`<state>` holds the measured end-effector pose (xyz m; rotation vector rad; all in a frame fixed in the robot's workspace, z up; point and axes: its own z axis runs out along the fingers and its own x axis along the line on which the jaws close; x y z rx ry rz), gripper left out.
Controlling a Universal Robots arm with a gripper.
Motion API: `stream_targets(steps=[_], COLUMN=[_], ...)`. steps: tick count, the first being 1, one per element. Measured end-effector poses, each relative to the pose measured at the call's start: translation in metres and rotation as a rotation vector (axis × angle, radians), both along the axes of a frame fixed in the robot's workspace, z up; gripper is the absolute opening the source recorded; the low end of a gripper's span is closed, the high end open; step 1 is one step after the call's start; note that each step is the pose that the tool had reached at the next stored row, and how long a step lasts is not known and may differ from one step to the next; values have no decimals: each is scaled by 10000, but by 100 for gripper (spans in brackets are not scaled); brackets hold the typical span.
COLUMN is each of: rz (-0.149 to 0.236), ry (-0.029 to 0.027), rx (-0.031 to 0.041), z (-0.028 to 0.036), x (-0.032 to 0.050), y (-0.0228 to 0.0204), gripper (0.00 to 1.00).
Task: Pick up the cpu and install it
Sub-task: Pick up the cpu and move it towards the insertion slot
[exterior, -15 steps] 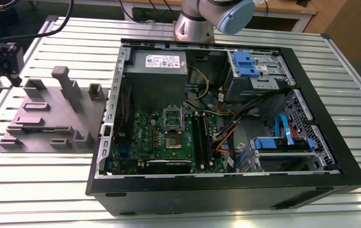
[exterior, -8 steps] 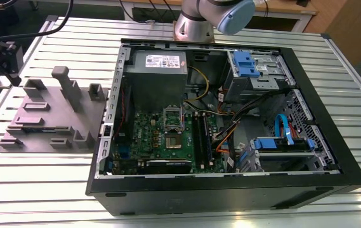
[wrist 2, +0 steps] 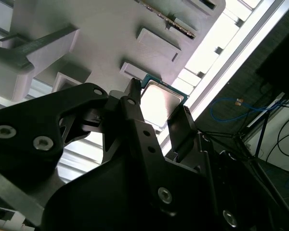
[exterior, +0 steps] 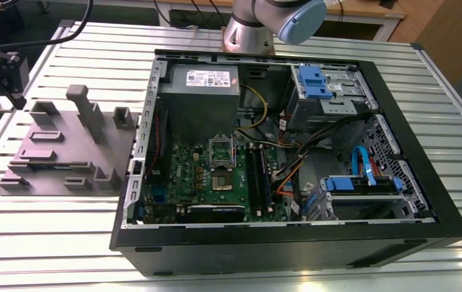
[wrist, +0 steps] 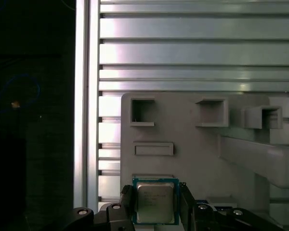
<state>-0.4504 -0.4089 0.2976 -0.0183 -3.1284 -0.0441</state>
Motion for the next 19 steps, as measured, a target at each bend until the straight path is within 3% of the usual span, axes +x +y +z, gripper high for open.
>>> stream_targets(steps=[19], rz=[0], ry=[1], rx=[-33], z=[69], x=[0], y=[1], gripper=[47])
